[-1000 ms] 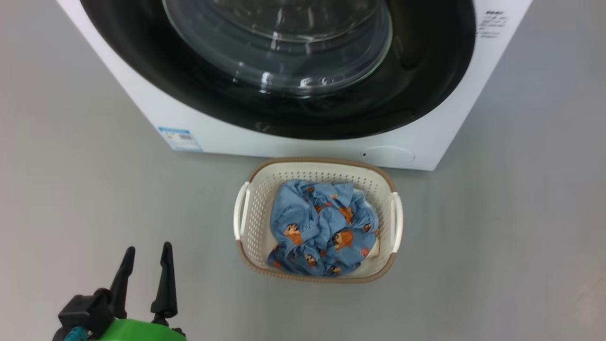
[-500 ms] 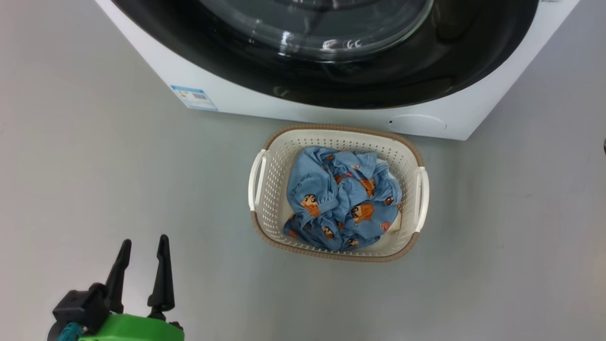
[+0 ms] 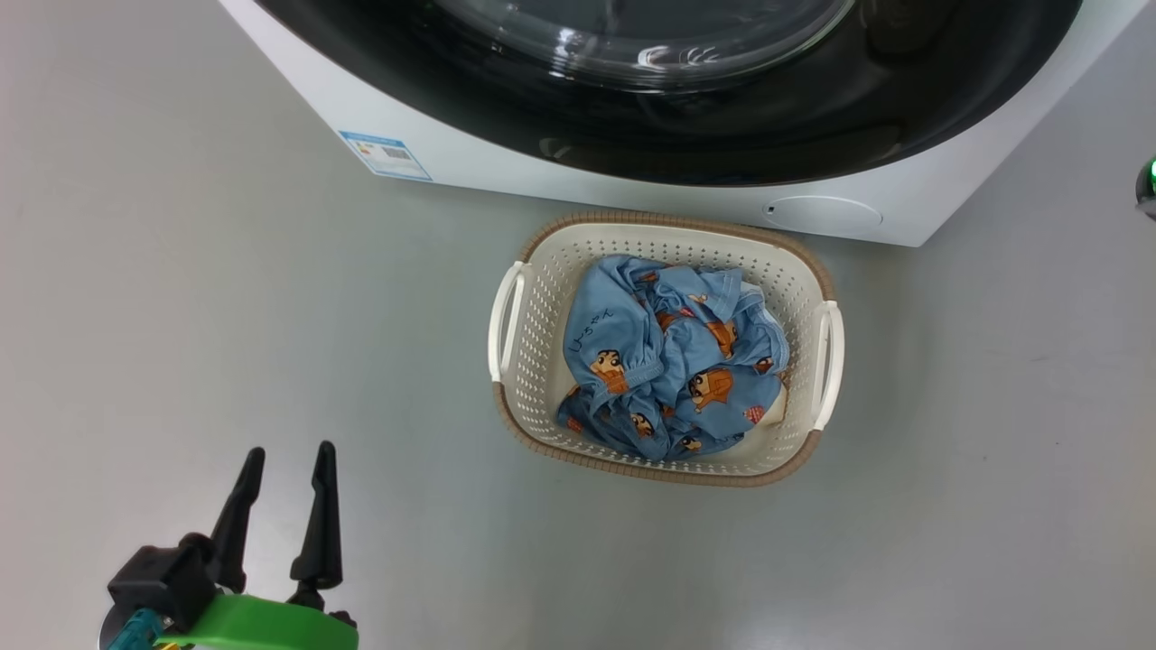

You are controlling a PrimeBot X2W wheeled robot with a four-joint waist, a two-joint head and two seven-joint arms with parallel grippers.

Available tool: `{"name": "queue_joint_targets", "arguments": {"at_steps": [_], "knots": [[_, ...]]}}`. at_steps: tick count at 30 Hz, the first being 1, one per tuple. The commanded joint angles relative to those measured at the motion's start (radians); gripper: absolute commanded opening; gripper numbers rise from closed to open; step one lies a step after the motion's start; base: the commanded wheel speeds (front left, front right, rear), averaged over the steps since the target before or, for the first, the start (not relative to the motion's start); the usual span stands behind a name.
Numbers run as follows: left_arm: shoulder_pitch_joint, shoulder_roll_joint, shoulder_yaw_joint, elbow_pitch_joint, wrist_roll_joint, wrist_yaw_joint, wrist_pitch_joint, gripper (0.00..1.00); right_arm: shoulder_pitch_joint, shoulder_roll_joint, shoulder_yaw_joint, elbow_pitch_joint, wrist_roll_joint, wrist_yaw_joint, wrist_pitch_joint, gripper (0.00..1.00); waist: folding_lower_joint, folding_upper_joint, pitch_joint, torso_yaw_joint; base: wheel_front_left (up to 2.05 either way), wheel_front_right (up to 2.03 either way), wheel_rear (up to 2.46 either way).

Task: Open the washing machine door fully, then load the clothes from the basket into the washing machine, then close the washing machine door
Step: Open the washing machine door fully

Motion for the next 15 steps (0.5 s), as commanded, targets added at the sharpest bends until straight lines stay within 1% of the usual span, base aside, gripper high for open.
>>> {"name": "queue_joint_targets", "arguments": {"at_steps": [1,15], "knots": [[-0.005,0.018,0.034,-0.016,0.003,-0.002,-0.006,1.00,-0.021,-0.009,0.021,-0.030,-0.008,0.002,0.011,0.00,0.0000,-0.0001,0.005,0.004,0.00,0.00,0.00],[0.019,0.018,0.015,-0.014,-0.005,-0.002,-0.006,1.00,-0.120,-0.036,0.067,-0.007,-0.013,0.002,0.077,0.00,0.0000,-0.0001,0.053,0.028,0.00,0.00,0.00]]}}
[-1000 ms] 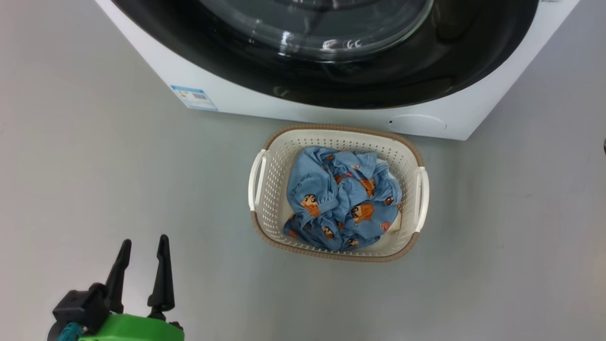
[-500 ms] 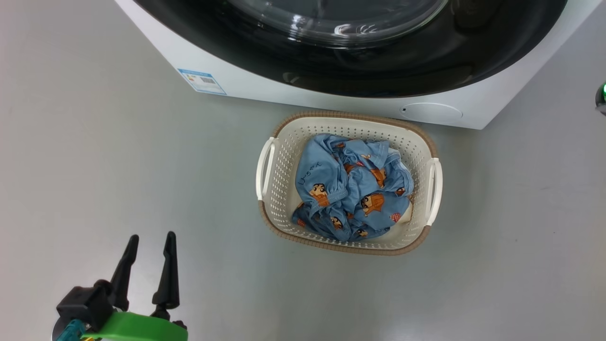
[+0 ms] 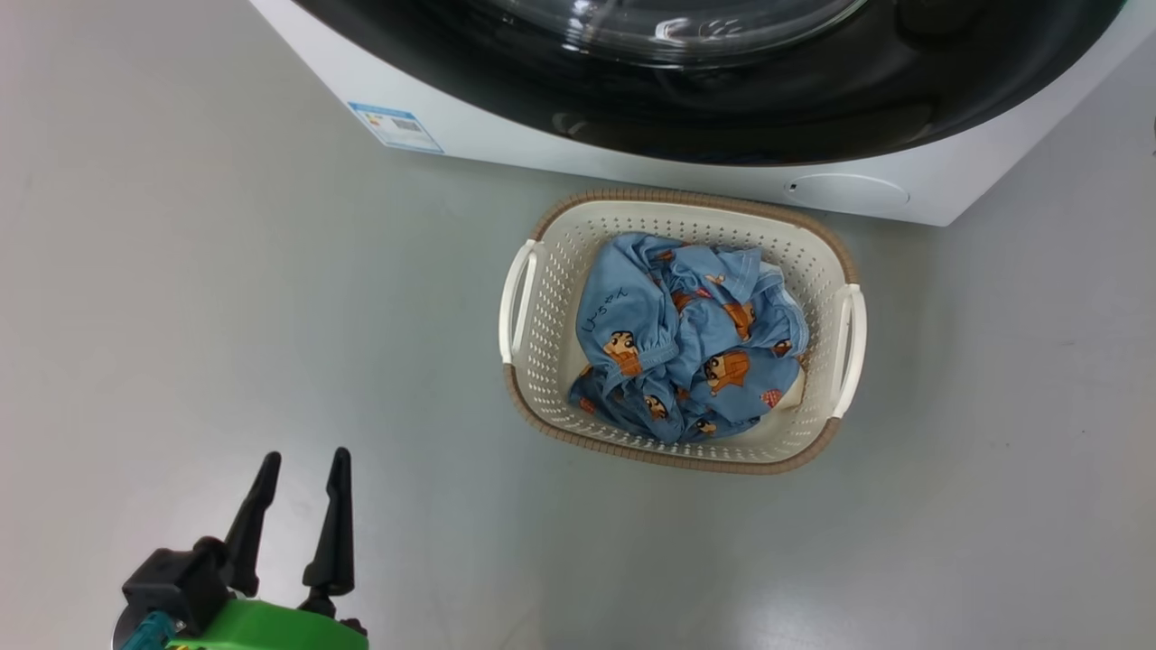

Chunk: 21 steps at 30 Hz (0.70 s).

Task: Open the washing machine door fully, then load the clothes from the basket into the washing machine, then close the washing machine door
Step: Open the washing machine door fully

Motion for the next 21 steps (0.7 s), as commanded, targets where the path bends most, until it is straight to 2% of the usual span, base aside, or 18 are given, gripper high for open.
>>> {"name": "queue_joint_targets", "arguments": {"at_steps": [1,21], "knots": [[0.012,0.018,0.031,-0.017,-0.005,-0.002,-0.006,1.00,-0.020,-0.007,0.020,-0.021,-0.007,0.002,0.014,0.00,0.0000,0.0000,0.008,0.006,0.00,0.00,0.00],[0.023,0.019,0.031,-0.025,0.045,-0.002,-0.006,1.00,-0.137,-0.049,0.090,0.047,-0.021,0.002,0.111,0.00,0.0000,0.0000,0.048,0.022,0.00,0.00,0.00]]}}
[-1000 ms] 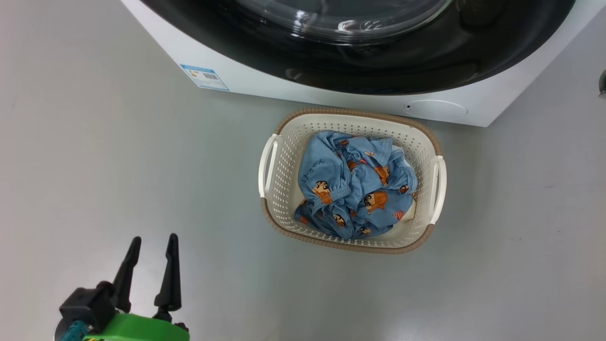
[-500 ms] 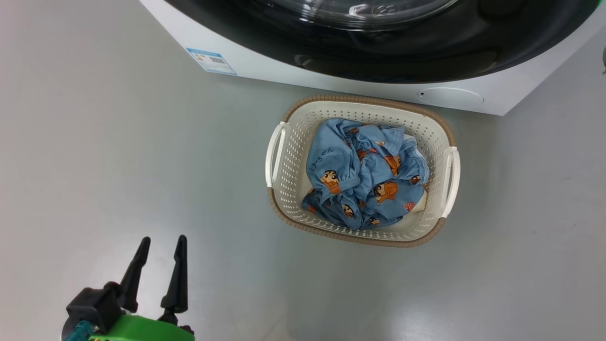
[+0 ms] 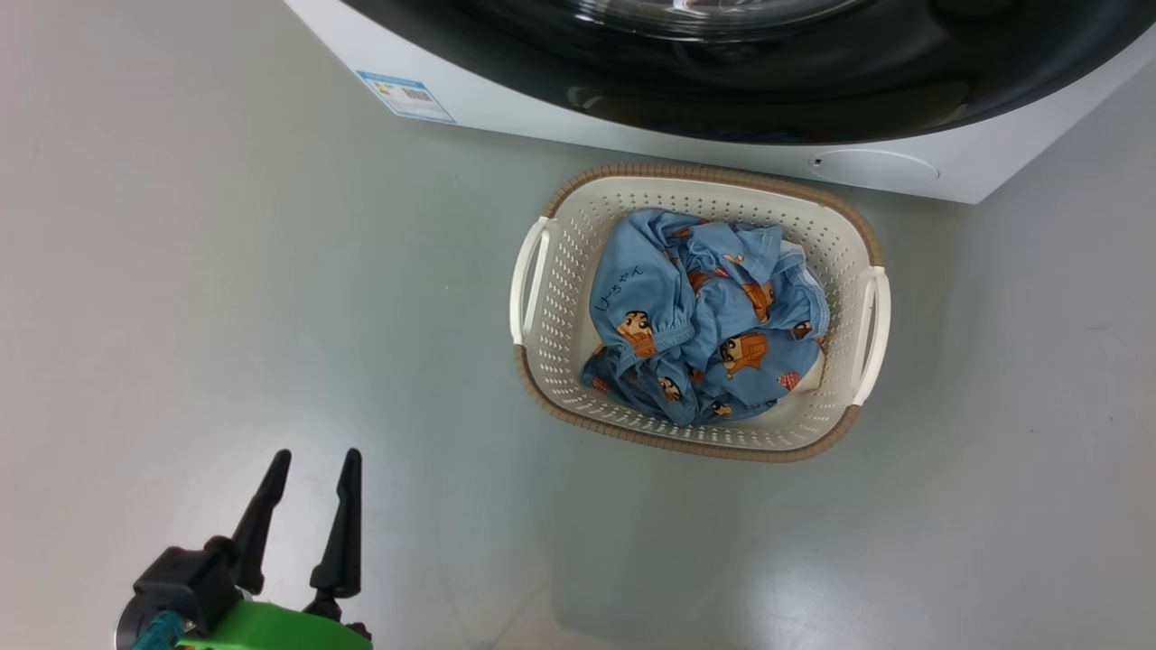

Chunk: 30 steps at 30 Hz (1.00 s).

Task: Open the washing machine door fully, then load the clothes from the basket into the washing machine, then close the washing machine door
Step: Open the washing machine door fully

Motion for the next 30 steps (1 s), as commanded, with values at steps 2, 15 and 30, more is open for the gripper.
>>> {"name": "queue_joint_targets", "arguments": {"at_steps": [2,15,30], "knots": [[0.021,0.020,0.041,-0.023,0.009,-0.002,-0.006,1.00,-0.017,0.006,0.022,-0.023,-0.012,0.002,0.014,0.00,0.0000,0.0000,0.001,-0.004,0.00,0.00,0.00],[0.003,0.019,0.056,-0.022,0.017,-0.002,-0.006,1.00,-0.013,0.013,0.066,-0.015,-0.010,0.002,0.050,0.00,0.0000,0.0000,-0.019,-0.022,0.00,0.00,0.00],[0.006,0.019,0.066,-0.020,0.024,-0.002,-0.006,1.00,0.008,0.020,0.111,-0.024,-0.001,0.002,0.098,0.00,0.0000,0.0000,-0.052,-0.054,0.00,0.00,0.00]]}}
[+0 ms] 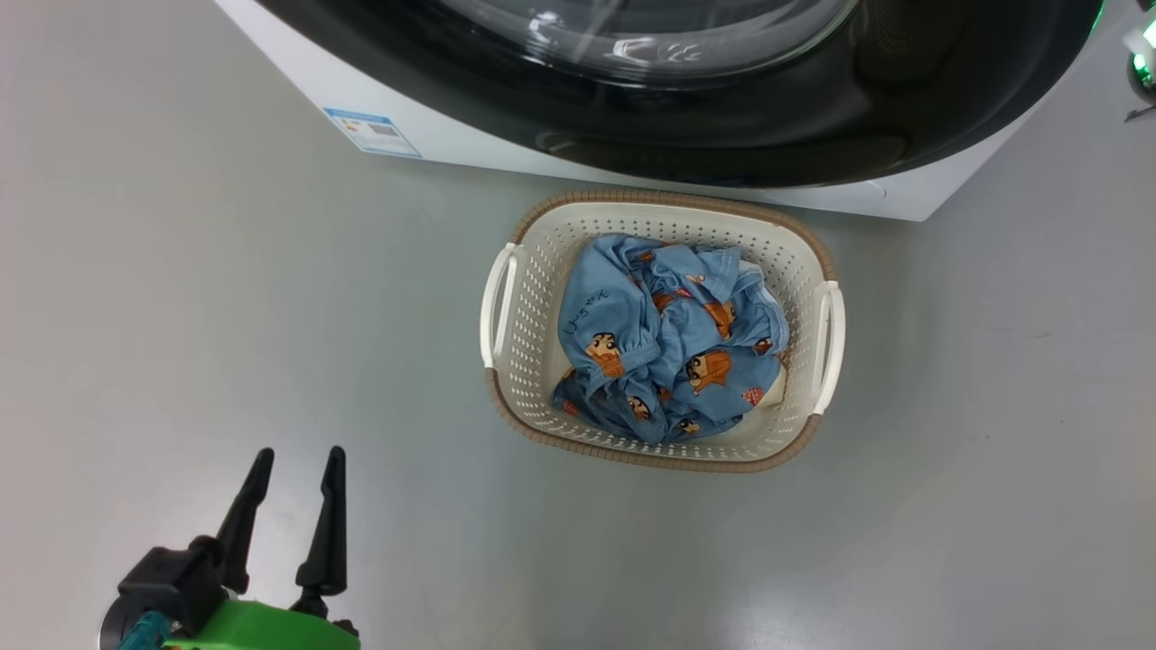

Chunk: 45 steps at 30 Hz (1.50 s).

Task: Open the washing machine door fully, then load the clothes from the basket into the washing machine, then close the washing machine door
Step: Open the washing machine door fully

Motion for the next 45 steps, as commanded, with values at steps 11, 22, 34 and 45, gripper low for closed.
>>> {"name": "queue_joint_targets", "arguments": {"at_steps": [11,22,34,45], "knots": [[0.014,0.020,0.042,-0.021,0.015,-0.002,-0.006,1.00,0.069,0.037,0.047,-0.053,0.007,0.002,0.035,0.00,0.0000,0.0000,-0.030,-0.034,0.00,0.00,0.00],[0.018,0.026,0.047,-0.026,0.018,-0.002,-0.006,1.00,0.117,0.055,0.077,-0.070,0.014,0.002,0.067,0.00,0.0000,0.0000,-0.049,-0.061,0.00,0.00,0.00],[0.021,0.024,0.053,-0.021,0.018,-0.002,-0.006,1.00,0.191,0.091,0.128,-0.101,0.013,0.002,0.099,0.00,0.0000,0.0000,-0.094,-0.081,0.00,0.00,0.00],[0.028,0.020,0.064,-0.006,0.016,-0.002,-0.006,1.00,0.289,0.127,0.164,-0.131,0.023,0.002,0.114,0.00,0.0000,0.0000,-0.182,-0.100,0.00,0.00,0.00]]}}
